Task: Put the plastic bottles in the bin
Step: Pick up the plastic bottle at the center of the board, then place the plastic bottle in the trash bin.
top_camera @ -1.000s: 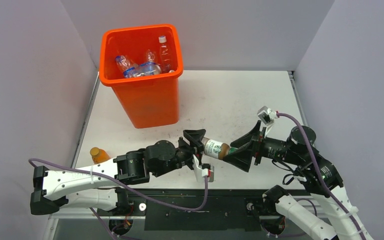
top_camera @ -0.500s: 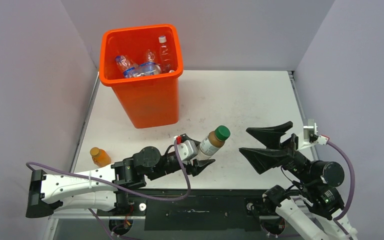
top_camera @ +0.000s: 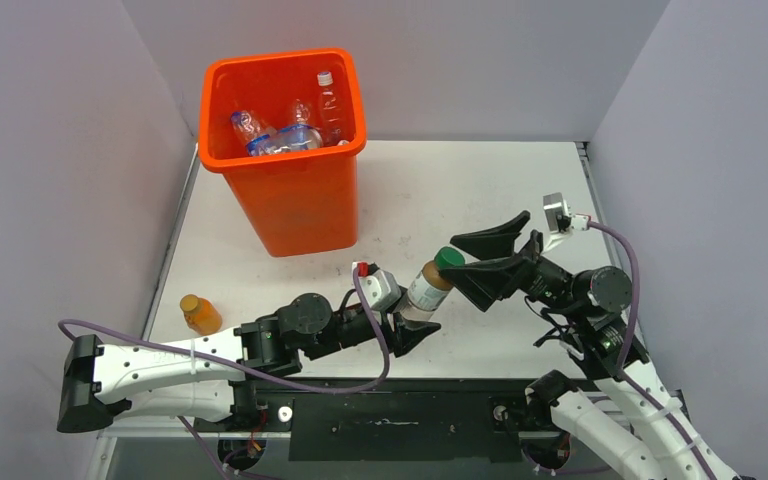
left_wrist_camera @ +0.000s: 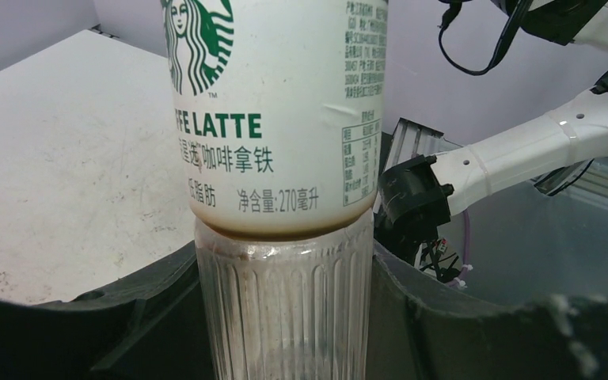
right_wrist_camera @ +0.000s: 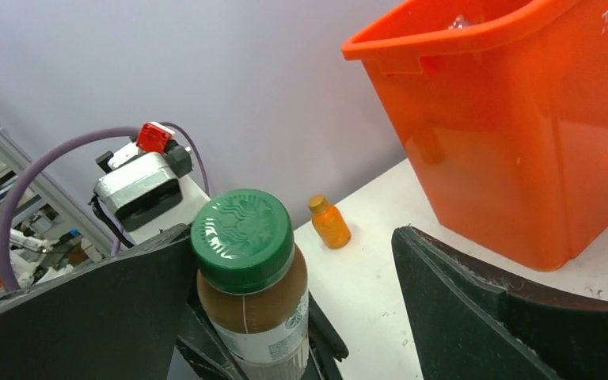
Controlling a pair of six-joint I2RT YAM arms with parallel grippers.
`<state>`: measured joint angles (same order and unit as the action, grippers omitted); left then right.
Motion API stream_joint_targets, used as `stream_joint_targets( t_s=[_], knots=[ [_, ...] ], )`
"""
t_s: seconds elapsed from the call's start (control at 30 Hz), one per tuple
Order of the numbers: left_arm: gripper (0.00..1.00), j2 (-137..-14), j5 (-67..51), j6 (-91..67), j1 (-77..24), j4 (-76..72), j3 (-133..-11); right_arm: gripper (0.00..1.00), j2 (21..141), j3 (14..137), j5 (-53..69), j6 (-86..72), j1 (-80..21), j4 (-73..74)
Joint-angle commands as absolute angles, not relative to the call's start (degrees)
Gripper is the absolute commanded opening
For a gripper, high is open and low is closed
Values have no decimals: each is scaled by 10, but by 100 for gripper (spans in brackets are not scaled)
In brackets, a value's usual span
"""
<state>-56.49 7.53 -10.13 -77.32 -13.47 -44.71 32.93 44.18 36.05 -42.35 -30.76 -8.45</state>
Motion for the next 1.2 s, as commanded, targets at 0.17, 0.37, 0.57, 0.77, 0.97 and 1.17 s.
stream_joint_targets(
  t_s=[0.17, 0.37, 0.57, 0.77, 0.97, 1.17],
  knots=[
    [22, -559, 90, -112, -774, -180, -466, 48, 379, 467, 370, -398, -362, -113],
    [99, -520, 135, -82, -775, -179, -450, 5, 416, 495, 363, -381, -386, -129],
    [96, -358, 221, -12, -780, -85, -403, 5, 493, 588, 303, -342, -387, -176],
    [96, -182, 304, 19, -781, -1, -337, 5, 631, 756, 219, -293, -395, -211],
    [96, -102, 343, 9, -786, 25, -328, 5, 758, 863, 158, -301, -392, -289],
    [96, -103, 465, -69, -786, 162, -390, 5, 907, 1018, 146, -256, -392, -281]
  ],
)
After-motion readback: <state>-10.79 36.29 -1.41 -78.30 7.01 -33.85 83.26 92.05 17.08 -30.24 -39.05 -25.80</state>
